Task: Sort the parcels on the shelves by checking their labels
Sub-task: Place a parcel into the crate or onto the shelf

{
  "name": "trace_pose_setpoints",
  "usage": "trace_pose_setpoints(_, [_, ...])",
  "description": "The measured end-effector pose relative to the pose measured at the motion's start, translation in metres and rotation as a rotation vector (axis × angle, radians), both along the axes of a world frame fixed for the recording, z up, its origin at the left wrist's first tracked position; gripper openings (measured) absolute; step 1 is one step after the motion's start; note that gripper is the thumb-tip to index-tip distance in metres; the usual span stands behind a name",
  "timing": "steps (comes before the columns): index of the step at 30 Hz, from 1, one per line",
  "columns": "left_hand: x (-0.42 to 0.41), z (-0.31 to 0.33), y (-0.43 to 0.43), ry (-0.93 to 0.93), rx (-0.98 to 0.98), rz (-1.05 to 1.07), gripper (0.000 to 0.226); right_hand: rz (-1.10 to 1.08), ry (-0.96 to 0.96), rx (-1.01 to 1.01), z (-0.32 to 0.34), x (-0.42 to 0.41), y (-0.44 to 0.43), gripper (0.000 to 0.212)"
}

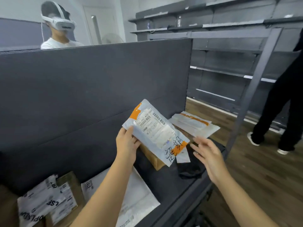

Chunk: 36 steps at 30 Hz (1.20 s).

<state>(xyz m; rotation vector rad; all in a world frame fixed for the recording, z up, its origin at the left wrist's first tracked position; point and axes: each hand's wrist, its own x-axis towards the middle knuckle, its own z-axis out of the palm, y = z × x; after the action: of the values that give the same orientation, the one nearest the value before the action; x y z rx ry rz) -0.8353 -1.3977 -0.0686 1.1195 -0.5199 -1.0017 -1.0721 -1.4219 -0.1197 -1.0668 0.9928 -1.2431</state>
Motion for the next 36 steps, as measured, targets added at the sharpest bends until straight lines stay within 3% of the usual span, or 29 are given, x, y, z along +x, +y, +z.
trace_pose_setpoints(4, [-0.012, 0.016, 0.014, -0.237, 0.015, -0.064, 0.017, 0.114, 0.082, -0.159, 0.044, 0.008, 0.006, 0.020])
trace_pose_setpoints(7, [-0.027, 0.029, 0.018, -0.287, -0.009, -0.115, 0.019, 0.223, 0.208, -0.234, 0.062, 0.028, 0.014, 0.028])
trace_pose_setpoints(11, [-0.032, 0.035, 0.016, -0.340, -0.062, -0.164, 0.020, 0.119, 0.194, -0.275, 0.059, 0.041, 0.024, 0.035])
trace_pose_setpoints(19, [-0.047, 0.009, 0.013, -0.437, -0.030, -0.391, 0.024, -0.183, 0.020, -0.169, 0.059, 0.027, 0.023, 0.035])
trace_pose_setpoints(24, [-0.082, -0.016, 0.005, -0.384, 0.006, -0.570, 0.025, -0.387, -0.054, -0.053, 0.047, 0.000, 0.022, 0.034])
trace_pose_setpoints(31, [-0.133, -0.054, -0.005, -0.368, 0.071, -0.761, 0.026, -0.487, -0.021, 0.102, -0.004, -0.067, 0.039, 0.031])
trace_pose_setpoints(36, [-0.166, -0.123, 0.001, -0.425, 0.193, -0.870, 0.023, -0.614, -0.001, 0.292, -0.070, -0.093, 0.063, 0.036])
